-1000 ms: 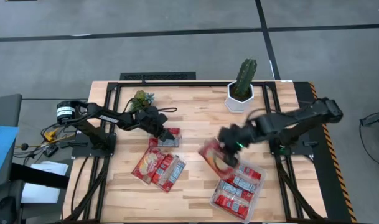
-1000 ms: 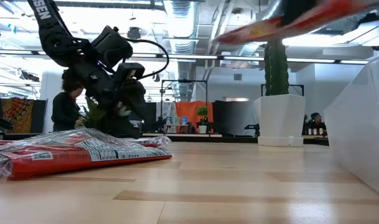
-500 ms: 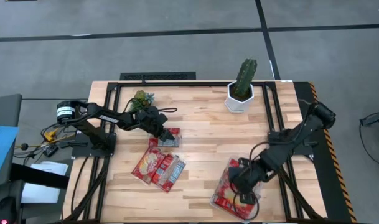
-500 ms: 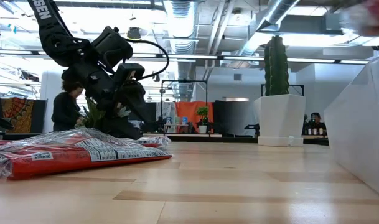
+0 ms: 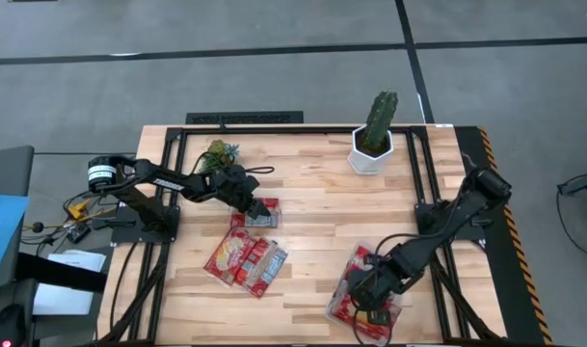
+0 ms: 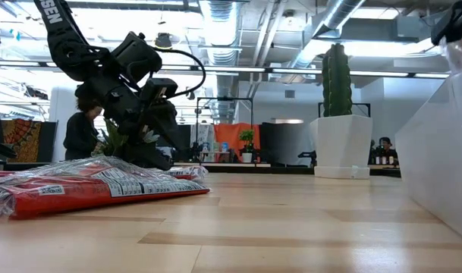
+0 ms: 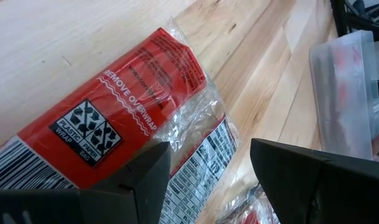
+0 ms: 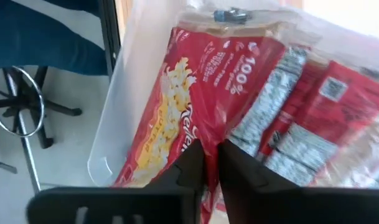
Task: Sort popcorn bags into baskets
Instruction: Put the red popcorn bag into the transparent bin
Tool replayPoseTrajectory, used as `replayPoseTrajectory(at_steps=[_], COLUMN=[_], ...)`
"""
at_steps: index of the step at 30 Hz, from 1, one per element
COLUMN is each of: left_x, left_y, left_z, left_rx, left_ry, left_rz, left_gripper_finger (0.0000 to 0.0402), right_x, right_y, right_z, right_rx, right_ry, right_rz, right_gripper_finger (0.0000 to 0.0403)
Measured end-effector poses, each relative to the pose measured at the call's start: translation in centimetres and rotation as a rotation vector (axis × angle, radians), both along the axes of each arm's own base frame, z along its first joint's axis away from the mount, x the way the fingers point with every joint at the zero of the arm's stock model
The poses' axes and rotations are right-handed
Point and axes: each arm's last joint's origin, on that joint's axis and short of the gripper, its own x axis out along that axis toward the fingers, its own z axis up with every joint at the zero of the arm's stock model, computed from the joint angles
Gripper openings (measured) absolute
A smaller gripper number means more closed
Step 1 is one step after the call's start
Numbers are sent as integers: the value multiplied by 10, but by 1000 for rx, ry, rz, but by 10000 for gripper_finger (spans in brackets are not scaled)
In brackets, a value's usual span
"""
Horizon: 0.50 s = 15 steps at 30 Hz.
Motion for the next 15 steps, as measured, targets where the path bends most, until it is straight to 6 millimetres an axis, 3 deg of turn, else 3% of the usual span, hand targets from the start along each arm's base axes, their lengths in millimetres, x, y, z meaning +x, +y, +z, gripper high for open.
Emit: replayPoseTrajectory(at_steps=[8,15], left_x=[0,0], left_y=[0,0], left_z=[0,0], left_rx=[4,9], left_ry=[0,-2], left_rz=[0,1], left_gripper_finger=[212,212], right_x=[7,11], right_y=[2,-28], right_z=[-1,13], right_rx=[34,17], right_ry=[-33,-22], right_rz=[-7,-94], right_gripper_finger=[144,197])
